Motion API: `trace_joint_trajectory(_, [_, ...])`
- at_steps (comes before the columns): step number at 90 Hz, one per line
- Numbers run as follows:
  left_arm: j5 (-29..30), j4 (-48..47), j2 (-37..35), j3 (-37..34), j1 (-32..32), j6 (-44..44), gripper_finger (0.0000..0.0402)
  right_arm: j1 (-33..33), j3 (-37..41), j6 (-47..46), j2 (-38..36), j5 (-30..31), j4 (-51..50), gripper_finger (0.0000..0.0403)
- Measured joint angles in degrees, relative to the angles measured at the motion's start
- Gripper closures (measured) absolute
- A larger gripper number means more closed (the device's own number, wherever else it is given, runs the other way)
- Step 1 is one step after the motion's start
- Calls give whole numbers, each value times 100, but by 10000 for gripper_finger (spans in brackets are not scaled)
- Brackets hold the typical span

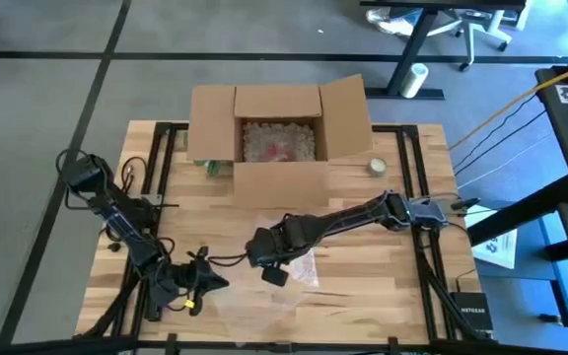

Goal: Wrap mug
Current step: Wrap the yellow cup with bubble wrap

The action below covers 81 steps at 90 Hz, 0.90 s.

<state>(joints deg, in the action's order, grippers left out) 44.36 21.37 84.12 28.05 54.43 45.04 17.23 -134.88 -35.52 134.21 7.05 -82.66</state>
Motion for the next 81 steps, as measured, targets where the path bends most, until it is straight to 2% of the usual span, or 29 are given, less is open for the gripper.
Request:
trace_joint_trajectory(14, [-2,-49,-2,0,7,-1,402,52,-10,0,-69,621,-76,403])
trace_joint_trajectory(24, [-2,-200,-2,0,7,126,402,82,-12,145,-173,1132,139,403])
trace_joint_trajectory(32, [-2,-308,-2,-2,7,257,402,111,-12,388,-190,1297,519,403])
trace_joint_trajectory(40, [-2,-331,-2,-4,7,284,402,111,-2,725,-183,1176,918,403])
trace_joint_trajectory(57, [-2,-327,-2,-4,26,308,402,28,264,830,-35,210,1167,403])
trace_joint_trajectory(81, [-2,-318,-13,-4,85,302,402,33,941,762,-13,85,1175,403])
